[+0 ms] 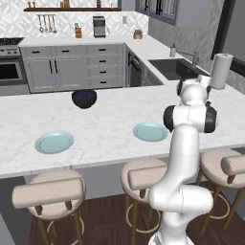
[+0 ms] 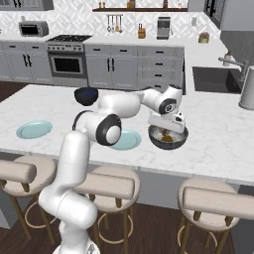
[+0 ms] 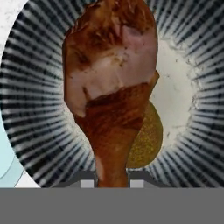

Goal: Pick the chicken drumstick and avocado from their plates and place them in the bowl. Then put the bowl in the fridge.

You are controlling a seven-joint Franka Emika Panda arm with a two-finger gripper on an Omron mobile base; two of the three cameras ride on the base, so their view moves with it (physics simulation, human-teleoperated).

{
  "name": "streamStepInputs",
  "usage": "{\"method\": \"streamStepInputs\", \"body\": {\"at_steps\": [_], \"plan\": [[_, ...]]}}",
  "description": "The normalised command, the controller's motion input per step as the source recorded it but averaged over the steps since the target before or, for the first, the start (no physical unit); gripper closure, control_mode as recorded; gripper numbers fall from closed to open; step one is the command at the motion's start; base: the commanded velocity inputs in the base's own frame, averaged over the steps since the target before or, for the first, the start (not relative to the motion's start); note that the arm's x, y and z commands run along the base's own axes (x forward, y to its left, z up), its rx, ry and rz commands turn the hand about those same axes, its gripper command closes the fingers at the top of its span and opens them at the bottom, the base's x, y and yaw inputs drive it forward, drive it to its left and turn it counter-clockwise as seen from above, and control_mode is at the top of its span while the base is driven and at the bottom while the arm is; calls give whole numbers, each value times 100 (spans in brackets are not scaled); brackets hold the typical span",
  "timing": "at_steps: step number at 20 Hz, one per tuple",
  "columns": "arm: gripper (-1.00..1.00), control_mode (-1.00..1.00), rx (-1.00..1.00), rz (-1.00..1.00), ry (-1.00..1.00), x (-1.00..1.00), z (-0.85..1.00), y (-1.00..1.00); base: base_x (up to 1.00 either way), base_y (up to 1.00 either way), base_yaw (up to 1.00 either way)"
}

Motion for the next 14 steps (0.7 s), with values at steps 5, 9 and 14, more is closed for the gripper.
{"method": "streamStepInputs", "body": {"at_steps": [5,9,14], "plan": [[-100,-100,0,0,0,6,-29,1,0,0,0],[-100,-100,0,0,0,13,-1,0,0,0,0],[-100,-100,0,0,-4,-6,0,0,0,0,0]]}}
